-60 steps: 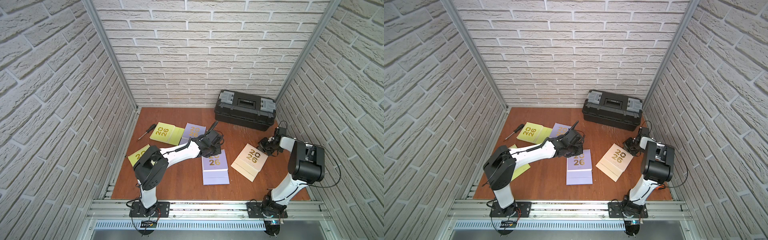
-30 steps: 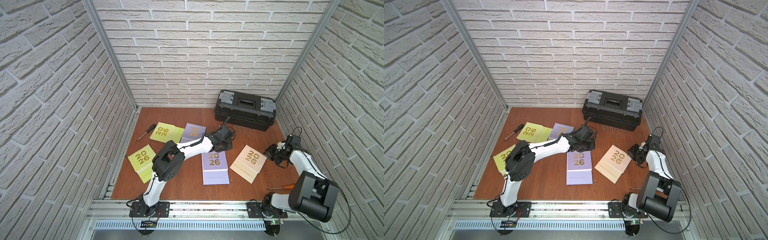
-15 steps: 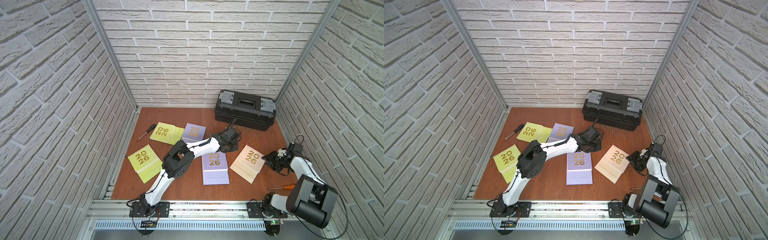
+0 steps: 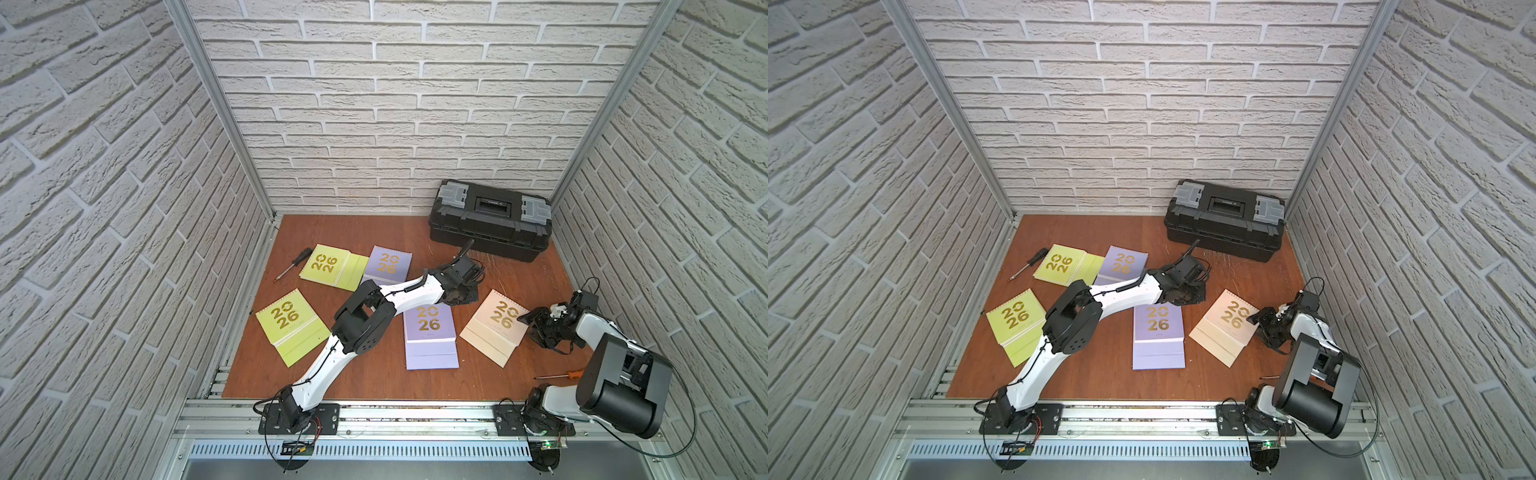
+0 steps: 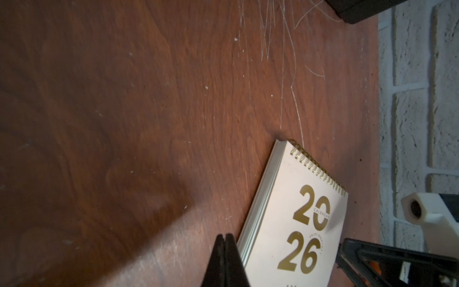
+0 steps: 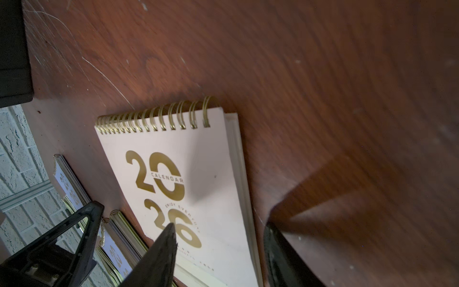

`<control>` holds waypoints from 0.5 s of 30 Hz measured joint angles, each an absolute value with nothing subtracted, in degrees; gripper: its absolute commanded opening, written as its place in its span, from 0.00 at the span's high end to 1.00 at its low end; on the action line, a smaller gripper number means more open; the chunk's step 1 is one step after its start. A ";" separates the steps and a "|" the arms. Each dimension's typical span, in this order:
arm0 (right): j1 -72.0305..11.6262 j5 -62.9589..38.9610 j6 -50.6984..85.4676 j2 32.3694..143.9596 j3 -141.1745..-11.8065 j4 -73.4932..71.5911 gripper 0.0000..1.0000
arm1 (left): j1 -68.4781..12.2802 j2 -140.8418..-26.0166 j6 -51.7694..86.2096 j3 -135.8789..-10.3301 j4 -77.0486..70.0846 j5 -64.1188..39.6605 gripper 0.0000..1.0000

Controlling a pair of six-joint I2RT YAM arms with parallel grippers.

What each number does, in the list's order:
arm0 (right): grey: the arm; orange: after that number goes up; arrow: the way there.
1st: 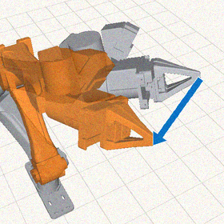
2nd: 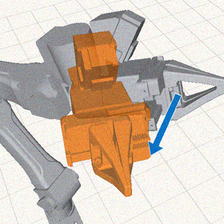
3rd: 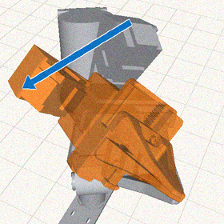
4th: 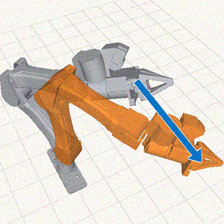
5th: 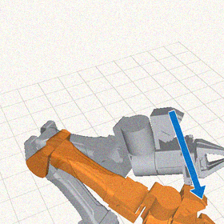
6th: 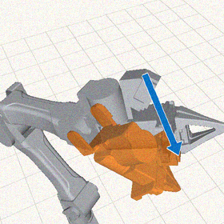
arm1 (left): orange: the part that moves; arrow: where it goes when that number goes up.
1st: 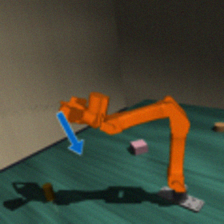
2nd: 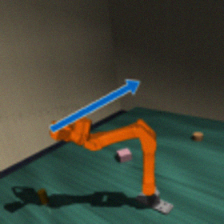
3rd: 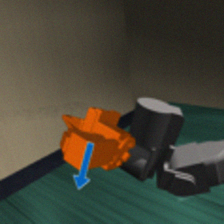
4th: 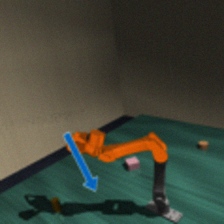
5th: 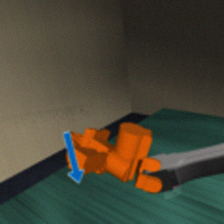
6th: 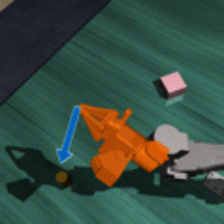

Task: Stack the calendars
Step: Pick up the calendar at the center of the board.

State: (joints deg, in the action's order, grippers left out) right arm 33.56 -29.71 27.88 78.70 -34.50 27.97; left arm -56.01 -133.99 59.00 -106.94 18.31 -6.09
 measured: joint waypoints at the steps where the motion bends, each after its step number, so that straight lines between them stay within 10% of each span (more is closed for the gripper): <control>1: 33.56 -30.09 27.88 79.05 -34.48 27.68 0.42 | -56.01 -134.10 59.13 -107.00 18.28 -6.33 1.00; 15: 33.65 -31.57 27.59 79.88 -34.39 25.45 0.38 | -56.01 -136.86 60.25 -108.33 18.02 -8.84 1.00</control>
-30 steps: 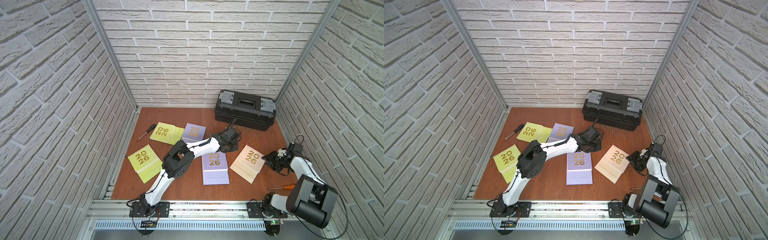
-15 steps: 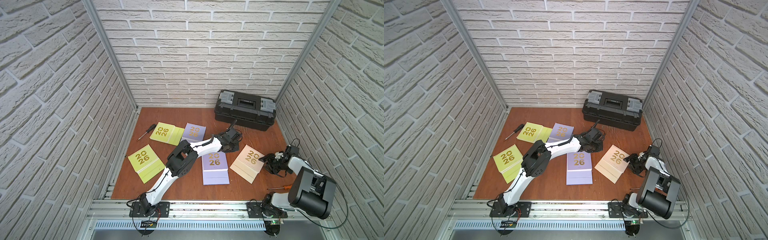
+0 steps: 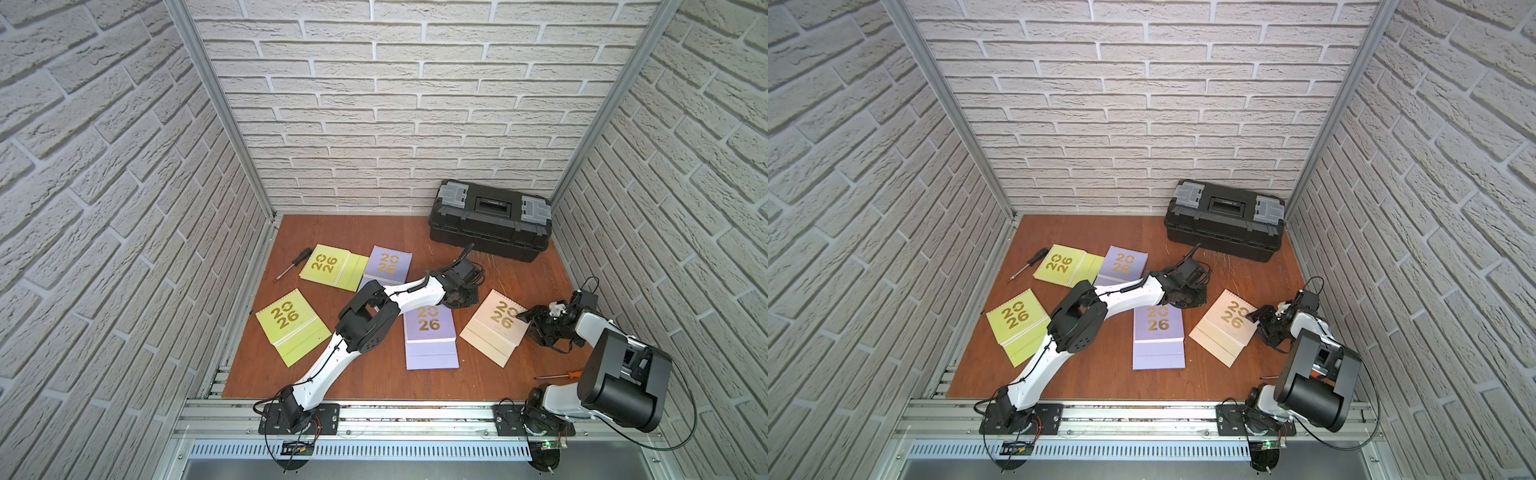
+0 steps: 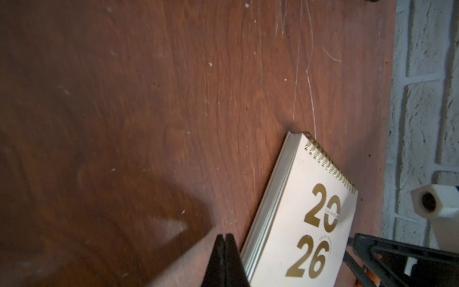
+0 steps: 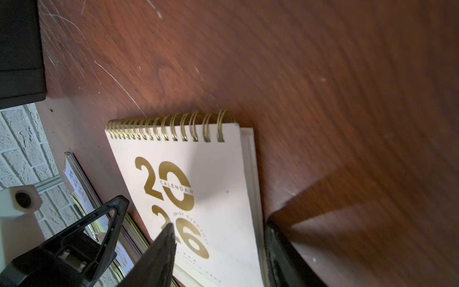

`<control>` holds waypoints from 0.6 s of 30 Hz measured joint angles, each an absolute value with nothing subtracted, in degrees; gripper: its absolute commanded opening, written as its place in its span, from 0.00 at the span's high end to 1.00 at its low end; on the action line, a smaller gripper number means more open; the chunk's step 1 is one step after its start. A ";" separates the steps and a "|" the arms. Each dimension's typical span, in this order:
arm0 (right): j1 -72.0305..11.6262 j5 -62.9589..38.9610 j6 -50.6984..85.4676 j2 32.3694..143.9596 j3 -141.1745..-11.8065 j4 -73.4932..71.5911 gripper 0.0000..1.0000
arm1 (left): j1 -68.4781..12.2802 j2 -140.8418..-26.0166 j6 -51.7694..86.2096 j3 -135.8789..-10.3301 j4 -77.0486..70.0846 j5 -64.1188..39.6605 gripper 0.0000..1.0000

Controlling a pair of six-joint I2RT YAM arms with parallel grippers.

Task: Stack the calendars
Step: Pick up the calendar at the center of the board.

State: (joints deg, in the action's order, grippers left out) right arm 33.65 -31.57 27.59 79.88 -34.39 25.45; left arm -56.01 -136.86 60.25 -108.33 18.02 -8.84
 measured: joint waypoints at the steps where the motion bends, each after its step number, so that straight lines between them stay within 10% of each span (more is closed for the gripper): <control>1: 33.65 -31.57 27.55 79.79 -34.39 25.45 0.38 | -56.03 -137.03 60.25 -108.51 17.98 -8.99 1.00; 18: 34.00 -30.74 27.46 78.67 -33.78 25.47 0.36 | -56.82 -137.78 60.88 -109.60 17.74 -10.41 1.00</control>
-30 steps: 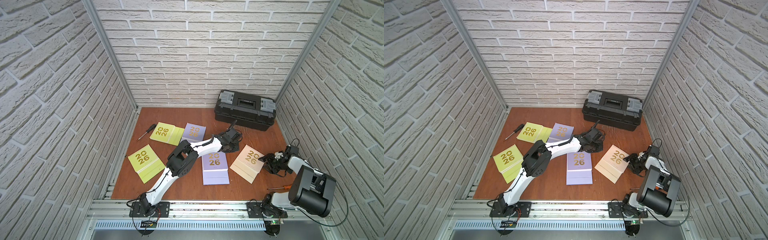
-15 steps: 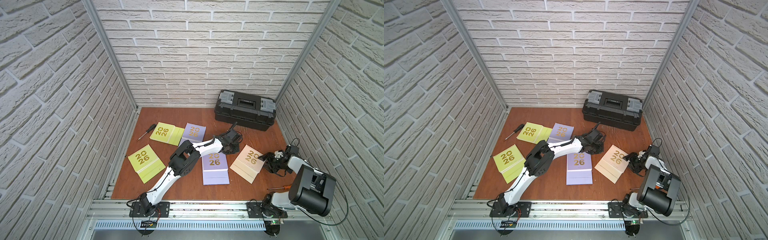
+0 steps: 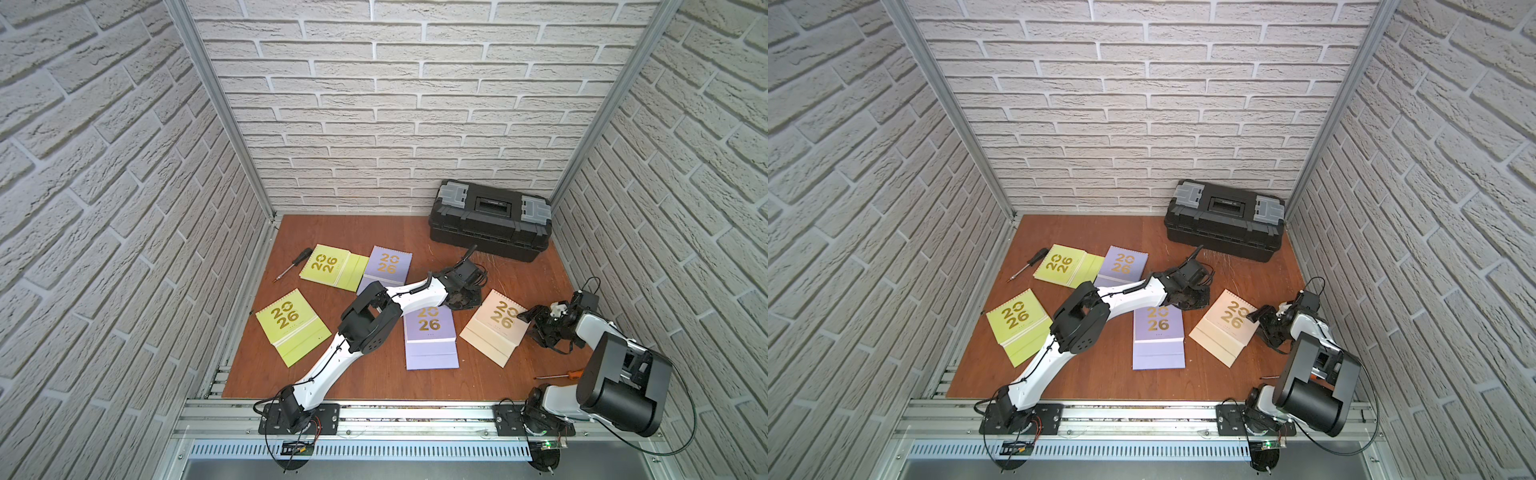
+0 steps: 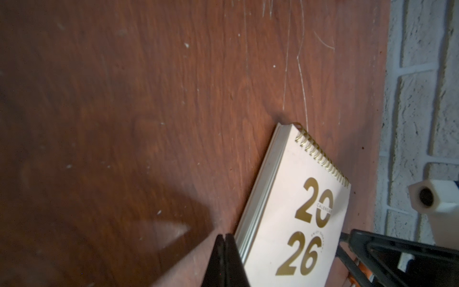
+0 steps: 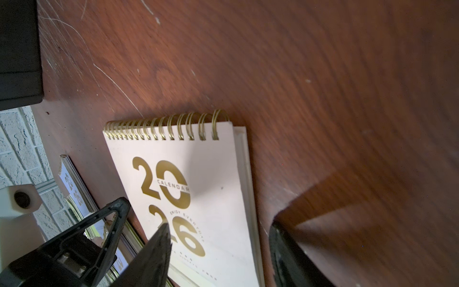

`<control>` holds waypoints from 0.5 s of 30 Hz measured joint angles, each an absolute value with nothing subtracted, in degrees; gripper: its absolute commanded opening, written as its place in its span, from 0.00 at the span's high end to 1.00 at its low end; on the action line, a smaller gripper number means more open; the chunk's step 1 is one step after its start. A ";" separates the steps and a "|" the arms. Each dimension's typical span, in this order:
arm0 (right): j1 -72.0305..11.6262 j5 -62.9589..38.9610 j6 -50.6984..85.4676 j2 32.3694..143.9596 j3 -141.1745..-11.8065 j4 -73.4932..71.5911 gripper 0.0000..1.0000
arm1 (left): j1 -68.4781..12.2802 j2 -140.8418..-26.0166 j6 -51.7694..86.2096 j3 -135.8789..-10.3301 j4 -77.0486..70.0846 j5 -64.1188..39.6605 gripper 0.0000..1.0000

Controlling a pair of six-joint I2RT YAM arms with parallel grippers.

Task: Stack the calendars
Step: Pick up the calendar at the center of the board.

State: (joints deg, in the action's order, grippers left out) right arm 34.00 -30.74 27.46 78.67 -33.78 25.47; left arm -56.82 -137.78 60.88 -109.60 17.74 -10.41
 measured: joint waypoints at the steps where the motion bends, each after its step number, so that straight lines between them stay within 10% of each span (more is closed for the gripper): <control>1: 34.04 -31.33 27.44 78.83 -33.65 25.17 0.35 | -56.90 -137.80 60.97 -109.60 17.76 -10.44 1.00; 15: 34.44 -36.73 27.00 80.82 -33.15 21.67 0.35 | -57.17 -138.45 61.58 -109.60 17.69 -10.41 1.00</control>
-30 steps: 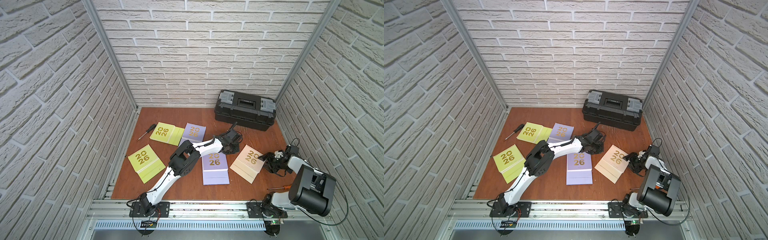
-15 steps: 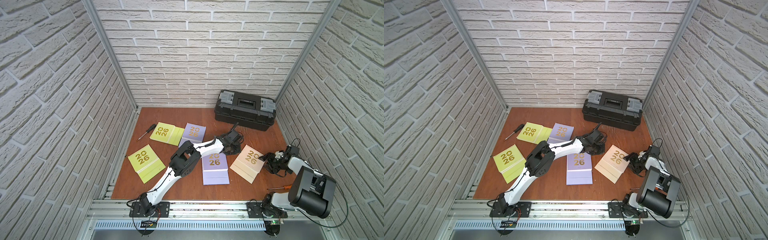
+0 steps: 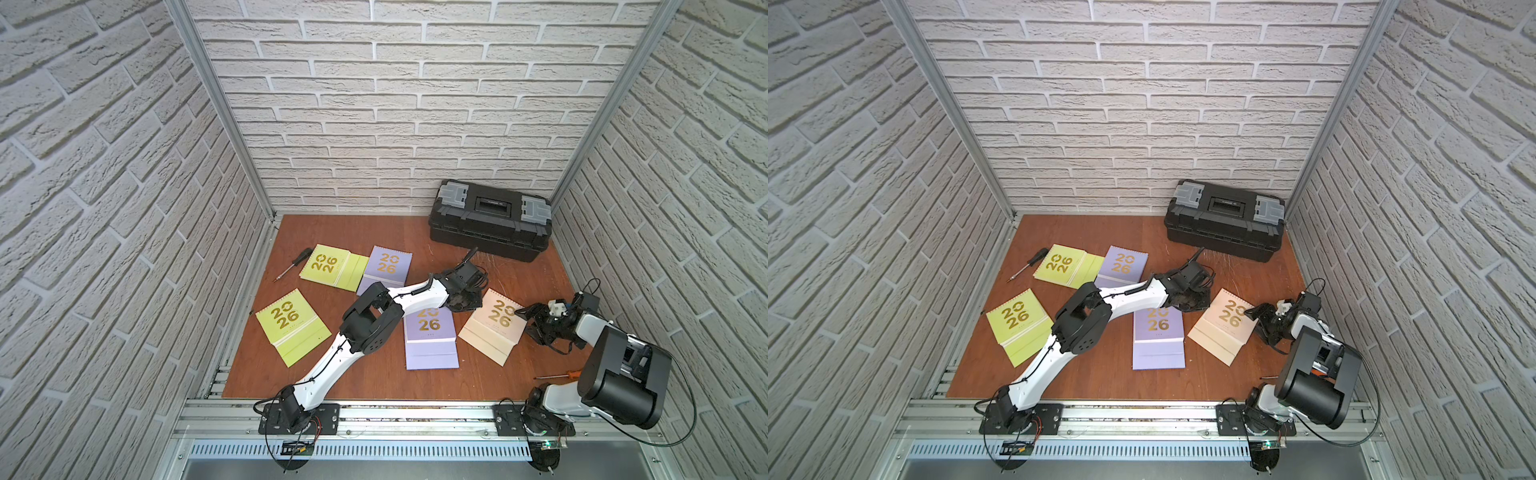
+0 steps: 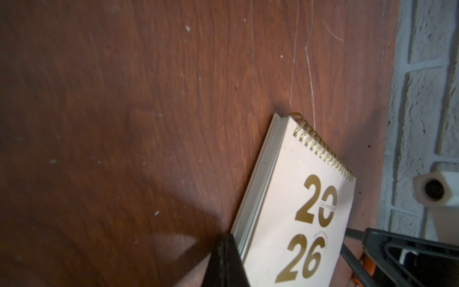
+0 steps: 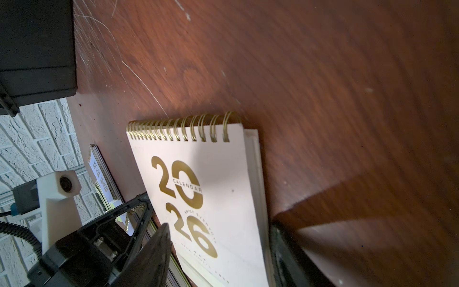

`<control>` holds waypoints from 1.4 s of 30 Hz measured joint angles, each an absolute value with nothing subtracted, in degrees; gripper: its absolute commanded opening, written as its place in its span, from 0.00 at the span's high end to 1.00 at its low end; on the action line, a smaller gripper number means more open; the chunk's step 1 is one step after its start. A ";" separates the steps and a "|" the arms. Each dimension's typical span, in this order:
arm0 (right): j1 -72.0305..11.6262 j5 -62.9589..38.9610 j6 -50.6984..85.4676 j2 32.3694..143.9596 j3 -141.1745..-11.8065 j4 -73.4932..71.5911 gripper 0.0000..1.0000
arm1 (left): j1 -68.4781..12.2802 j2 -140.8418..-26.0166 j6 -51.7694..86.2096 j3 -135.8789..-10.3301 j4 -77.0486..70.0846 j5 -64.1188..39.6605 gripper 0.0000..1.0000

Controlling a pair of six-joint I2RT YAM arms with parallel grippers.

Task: Stack the calendars
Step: Pick up the calendar at the center of the board.

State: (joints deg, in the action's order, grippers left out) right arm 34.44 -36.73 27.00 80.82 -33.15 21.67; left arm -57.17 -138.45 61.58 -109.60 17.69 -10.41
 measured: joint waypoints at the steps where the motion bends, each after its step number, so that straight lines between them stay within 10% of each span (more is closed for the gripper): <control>1: 34.44 -36.18 26.98 80.51 -33.12 21.93 0.35 | -57.19 -138.45 61.58 -109.60 17.67 -10.41 1.00; 42: 34.48 -39.09 29.50 73.76 -32.14 21.65 0.41 | -56.95 -139.59 62.76 -110.30 15.75 -10.94 1.00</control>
State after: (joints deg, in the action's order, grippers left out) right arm 34.48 -39.09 29.50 73.76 -32.14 21.65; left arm -56.95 -139.59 62.76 -110.30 15.75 -10.94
